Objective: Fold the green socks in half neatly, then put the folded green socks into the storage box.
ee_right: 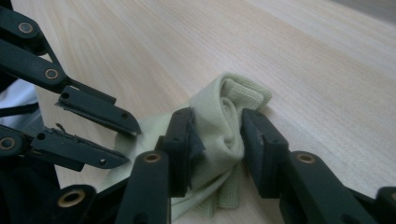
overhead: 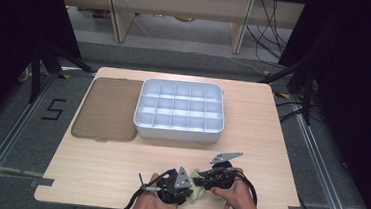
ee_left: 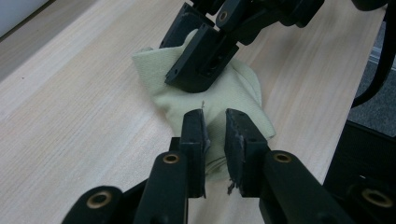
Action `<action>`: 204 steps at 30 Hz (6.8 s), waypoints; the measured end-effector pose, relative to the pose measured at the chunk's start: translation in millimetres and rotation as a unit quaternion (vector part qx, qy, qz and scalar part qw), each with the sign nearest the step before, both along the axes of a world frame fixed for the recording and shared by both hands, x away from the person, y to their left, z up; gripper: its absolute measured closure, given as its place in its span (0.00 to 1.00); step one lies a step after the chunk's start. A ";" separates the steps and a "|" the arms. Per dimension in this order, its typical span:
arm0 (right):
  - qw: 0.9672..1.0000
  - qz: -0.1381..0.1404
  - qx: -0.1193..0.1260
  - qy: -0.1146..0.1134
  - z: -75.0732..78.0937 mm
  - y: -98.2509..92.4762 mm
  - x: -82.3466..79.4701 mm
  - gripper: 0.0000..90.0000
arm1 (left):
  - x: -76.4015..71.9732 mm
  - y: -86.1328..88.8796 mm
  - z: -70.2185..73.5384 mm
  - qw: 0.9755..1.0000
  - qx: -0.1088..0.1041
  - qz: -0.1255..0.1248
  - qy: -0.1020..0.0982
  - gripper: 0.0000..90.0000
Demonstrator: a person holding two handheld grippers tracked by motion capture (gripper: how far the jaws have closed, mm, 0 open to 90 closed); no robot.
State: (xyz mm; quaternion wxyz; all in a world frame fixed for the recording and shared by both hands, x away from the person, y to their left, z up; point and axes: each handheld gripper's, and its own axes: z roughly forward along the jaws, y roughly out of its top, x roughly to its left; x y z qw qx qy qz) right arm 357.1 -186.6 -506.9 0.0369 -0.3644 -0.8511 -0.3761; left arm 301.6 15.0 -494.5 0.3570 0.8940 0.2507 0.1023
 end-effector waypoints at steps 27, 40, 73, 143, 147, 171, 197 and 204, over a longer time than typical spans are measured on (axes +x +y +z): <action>1.000 0.008 0.014 -0.027 2.1 2.4 -6.2 0.83 | -20.0 98.6 -3.2 0.993 -0.041 0.111 0.019 0.40; 0.996 0.018 0.025 -0.084 25.9 3.1 -10.6 0.83 | -22.0 113.2 -8.3 0.992 -0.034 0.123 0.021 0.36; 0.982 -0.011 -0.005 -0.190 67.1 -22.1 15.4 0.83 | -22.1 112.9 -8.6 0.991 -0.016 0.132 0.023 0.27; 0.974 -0.056 -0.078 -0.206 130.7 -28.7 81.8 0.83 | -18.9 114.5 -7.3 0.991 -0.013 0.135 0.024 0.27; 0.973 -0.059 -0.080 -0.208 133.8 -27.8 87.8 0.83 | -19.1 114.8 -7.4 0.990 -0.015 0.135 0.024 0.27; 0.968 -0.087 -0.106 -0.209 132.6 -18.7 118.2 0.83 | -19.6 113.7 -8.4 0.991 -0.012 0.134 0.023 0.27; 0.962 -0.085 -0.154 -0.209 117.6 -3.0 143.1 0.83 | -20.0 112.9 -8.8 0.991 -0.014 0.133 0.022 0.27; 0.961 -0.087 -0.161 -0.208 112.2 -1.4 146.2 0.83 | -20.1 112.9 -9.2 0.991 -0.014 0.134 0.023 0.27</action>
